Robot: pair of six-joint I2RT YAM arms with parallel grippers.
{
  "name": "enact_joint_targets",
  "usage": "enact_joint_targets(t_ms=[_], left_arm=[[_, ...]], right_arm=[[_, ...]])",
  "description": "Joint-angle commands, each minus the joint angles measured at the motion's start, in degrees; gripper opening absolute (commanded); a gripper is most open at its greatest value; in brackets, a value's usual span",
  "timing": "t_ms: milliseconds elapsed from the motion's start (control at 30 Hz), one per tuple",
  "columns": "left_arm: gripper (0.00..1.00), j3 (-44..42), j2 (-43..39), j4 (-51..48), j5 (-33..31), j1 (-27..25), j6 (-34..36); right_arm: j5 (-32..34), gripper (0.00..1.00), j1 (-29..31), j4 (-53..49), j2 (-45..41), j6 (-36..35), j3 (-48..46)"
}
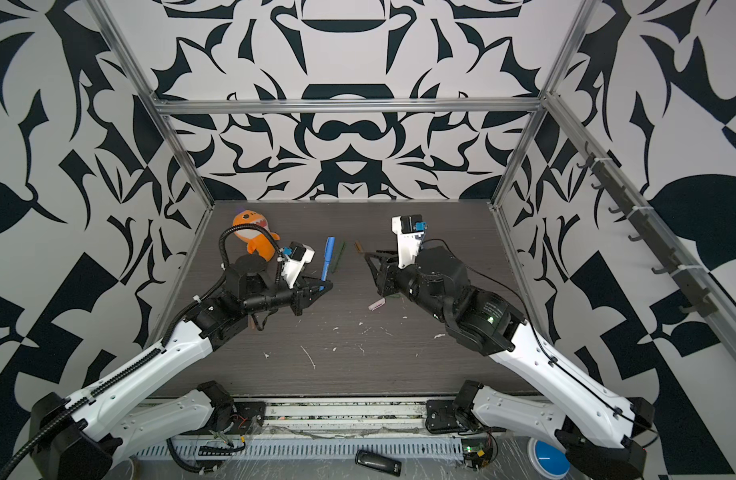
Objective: Insert the pens into the pen caps
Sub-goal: 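Lower the capped blue pen beside the green pen with the left gripper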
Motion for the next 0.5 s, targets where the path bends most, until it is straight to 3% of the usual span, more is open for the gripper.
enact_joint_targets(t_ms=[0, 467], left_arm=[[0.0, 0.28, -0.87, -0.73, -1.22, 0.18, -0.52], [0.0, 6.93, 8.09, -6.73, -11.67, 0.2, -2.84]], right_arm=[[5.12, 0.32, 0.02, -4.06, -1.84, 1.94, -3.39], [9.28, 0.32, -0.08, -5.62, -4.18, 1.04, -7.59]])
